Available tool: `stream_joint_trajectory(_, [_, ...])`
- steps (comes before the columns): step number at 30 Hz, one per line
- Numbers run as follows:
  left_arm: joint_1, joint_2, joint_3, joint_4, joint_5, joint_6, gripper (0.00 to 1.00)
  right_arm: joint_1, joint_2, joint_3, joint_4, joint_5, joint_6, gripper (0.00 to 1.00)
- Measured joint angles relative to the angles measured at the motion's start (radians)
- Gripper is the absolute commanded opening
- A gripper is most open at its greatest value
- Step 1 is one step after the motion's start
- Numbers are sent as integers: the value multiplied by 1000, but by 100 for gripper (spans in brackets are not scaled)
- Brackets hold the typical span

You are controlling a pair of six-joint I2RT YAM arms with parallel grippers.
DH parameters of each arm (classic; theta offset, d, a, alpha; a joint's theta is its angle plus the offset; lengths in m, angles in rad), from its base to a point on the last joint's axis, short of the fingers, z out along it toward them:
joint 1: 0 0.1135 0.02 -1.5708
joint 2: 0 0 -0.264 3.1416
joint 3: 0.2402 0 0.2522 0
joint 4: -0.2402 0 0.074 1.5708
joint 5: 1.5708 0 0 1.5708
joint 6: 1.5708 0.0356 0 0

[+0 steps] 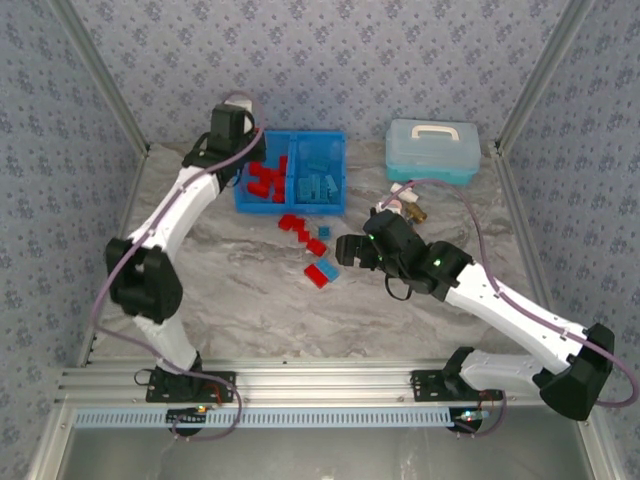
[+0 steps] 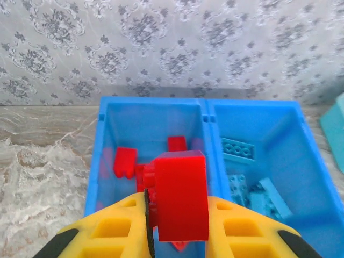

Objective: Sort the legos into containers by color

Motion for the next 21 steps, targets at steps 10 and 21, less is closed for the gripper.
stream_joint_trajectory(10, [19,426,384,-175,0,39,36,11,-65,-16,-31,27,18,100])
stream_joint_trajectory(21, [18,409,449,-219,30,35,49,12,-78,-17,-46,49,18,100])
